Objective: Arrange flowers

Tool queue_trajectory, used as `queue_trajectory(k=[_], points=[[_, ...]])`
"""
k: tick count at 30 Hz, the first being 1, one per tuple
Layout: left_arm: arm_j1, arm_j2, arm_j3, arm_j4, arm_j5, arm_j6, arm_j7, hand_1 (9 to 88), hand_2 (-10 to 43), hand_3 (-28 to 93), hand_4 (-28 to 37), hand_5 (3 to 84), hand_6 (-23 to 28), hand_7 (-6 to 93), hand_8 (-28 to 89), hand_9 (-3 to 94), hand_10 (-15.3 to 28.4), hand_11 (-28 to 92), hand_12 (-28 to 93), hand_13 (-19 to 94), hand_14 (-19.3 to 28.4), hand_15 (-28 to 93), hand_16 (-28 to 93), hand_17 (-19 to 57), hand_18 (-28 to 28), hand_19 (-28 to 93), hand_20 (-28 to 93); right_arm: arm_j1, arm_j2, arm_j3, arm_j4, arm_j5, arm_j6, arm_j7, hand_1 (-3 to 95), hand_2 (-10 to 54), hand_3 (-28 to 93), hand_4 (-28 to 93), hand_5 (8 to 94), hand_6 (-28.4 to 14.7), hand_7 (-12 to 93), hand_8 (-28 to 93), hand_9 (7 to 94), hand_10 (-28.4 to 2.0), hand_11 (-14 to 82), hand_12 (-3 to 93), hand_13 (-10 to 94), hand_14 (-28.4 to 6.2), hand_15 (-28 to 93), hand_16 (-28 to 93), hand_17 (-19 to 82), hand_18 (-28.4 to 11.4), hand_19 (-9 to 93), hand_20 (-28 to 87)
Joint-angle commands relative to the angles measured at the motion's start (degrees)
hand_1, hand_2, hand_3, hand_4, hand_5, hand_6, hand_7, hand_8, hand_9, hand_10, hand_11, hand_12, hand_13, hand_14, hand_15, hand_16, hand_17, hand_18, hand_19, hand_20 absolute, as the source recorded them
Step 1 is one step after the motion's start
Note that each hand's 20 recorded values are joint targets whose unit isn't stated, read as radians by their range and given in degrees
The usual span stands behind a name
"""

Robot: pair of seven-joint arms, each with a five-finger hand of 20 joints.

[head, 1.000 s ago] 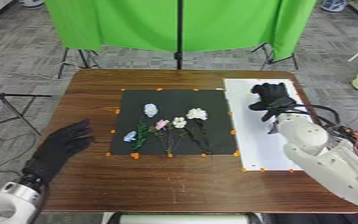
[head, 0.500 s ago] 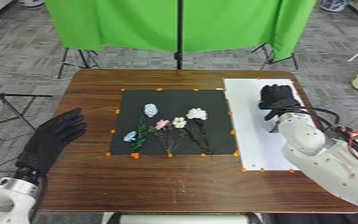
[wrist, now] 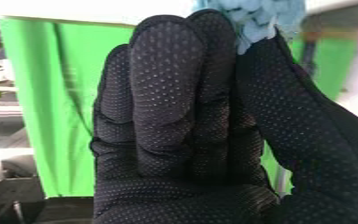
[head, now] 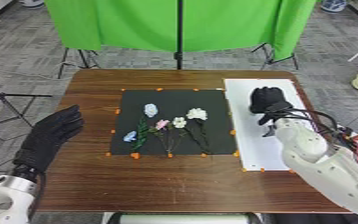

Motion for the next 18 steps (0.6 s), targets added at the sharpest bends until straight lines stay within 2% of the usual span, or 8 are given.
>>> queue_trajectory(k=[1,4,7,10,18], points=[[0.91,0.7,-0.88,0.11,0.8,-0.54,-0.68,26.9,0.8,71,-28.3,34.6,8.2,16.4,-10,25.2,13.5,25,12,16,13.4,45,-7,-3.3,14.3,58,-12,-5.44,1.1,7.73,-9.95,2.92,-8.21,-7.65,50.1,-9.5,82,-28,77.9,2.5,38,-10,91.9,-1.9,19.8,45.2,88,-0.1,45,32,34,-13.5,73,32],[1.15,0.62,-1.03,0.04,0.85,-0.26,-0.48,26.5,0.9,71,-28.3,34.2,7.6,16.9,-10,25.3,13.2,24,13,16,13.0,44,-6,-4.3,15.8,58,-11,-5.31,-0.07,7.32,-11.23,2.69,-12.14,-9.47,50.1,-9.5,82,-28,77.8,2.5,38,-10,91.8,-1.9,19.8,45.4,88,0.0,45,32,34,-13.5,73,32],[0.75,0.37,-0.91,0.17,0.93,-0.64,-1.1,26.4,0.9,71,-28.3,34.1,7.5,16.9,-10,25.4,12.9,24,13,16,12.9,44,-6,-4.5,16.1,58,-10,-4.33,-1.49,6.09,-11.5,1.99,-15.66,-11.26,50.2,-9.5,82,-28,77.7,2.5,38,-10,91.8,-1.8,19.7,45.5,88,-0.1,45,32,34,-13.5,73,32],[0.5,0.16,-0.98,0.17,1.37,-1.29,-1.95,26.1,0.9,71,-28.3,33.7,7.0,17.2,-10,25.4,12.7,24,13,16,12.8,44,-5,-6.2,17.7,57,-8,-2.96,-2.41,4.18,-11.42,0.81,-17.11,-12.24,50.2,-9.5,81,-28,77.6,2.7,38,-10,91.9,-1.7,19.5,45.2,88,0.0,45,32,34,-13.5,73,32],[0.56,-0.19,-1.17,0.07,1.51,-1.74,-2.55,25.7,0.8,71,-28.3,33.2,6.5,17.5,-11,25.5,12.2,23,14,17,12.5,42,-4,-7.7,18.9,55,-4,-1.69,-3.05,2.39,-11.65,-0.37,-18.54,-13.08,49.8,-9.5,82,-28,77.4,3.0,38,-10,91.9,-1.5,19.4,45.0,88,0.0,45,32,34,-13.5,74,33]])
